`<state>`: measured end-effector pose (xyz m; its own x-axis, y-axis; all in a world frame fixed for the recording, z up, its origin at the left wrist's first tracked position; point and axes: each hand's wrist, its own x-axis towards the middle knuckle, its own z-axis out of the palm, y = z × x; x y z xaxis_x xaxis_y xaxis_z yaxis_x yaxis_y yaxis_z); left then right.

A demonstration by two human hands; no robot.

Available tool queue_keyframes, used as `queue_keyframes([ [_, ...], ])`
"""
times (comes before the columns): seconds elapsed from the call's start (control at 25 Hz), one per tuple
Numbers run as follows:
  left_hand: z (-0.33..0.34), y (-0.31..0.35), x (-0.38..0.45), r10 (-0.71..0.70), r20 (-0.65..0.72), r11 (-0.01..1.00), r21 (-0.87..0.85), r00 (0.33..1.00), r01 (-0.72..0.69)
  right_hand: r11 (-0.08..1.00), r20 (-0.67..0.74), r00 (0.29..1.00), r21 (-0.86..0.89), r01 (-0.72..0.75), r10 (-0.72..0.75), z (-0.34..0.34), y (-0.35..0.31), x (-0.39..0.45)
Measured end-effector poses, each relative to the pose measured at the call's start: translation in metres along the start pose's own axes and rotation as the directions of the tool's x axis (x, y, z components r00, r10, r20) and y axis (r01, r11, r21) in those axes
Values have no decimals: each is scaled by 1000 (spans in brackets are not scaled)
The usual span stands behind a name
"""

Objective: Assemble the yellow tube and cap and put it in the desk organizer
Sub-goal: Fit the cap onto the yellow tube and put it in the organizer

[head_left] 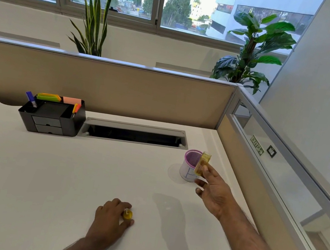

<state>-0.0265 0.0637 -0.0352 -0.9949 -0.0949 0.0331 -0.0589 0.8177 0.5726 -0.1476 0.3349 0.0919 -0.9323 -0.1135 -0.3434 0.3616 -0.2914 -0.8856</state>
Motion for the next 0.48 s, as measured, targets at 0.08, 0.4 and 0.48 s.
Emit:
queue_keyframes([
  [0.08,-9,0,0,-21,-25,996,-82,999,19,1000,8,1000,15,7,-7,8,1,-7],
  [0.4,-74,29,16,-151,-105,887,-453,983,88,997,112,992,-33,70,-65,41,5,-28],
  [0.48,-96,40,21,-80,-102,887,-461,992,24,991,134,988,-94,96,-83,53,7,-34],
])
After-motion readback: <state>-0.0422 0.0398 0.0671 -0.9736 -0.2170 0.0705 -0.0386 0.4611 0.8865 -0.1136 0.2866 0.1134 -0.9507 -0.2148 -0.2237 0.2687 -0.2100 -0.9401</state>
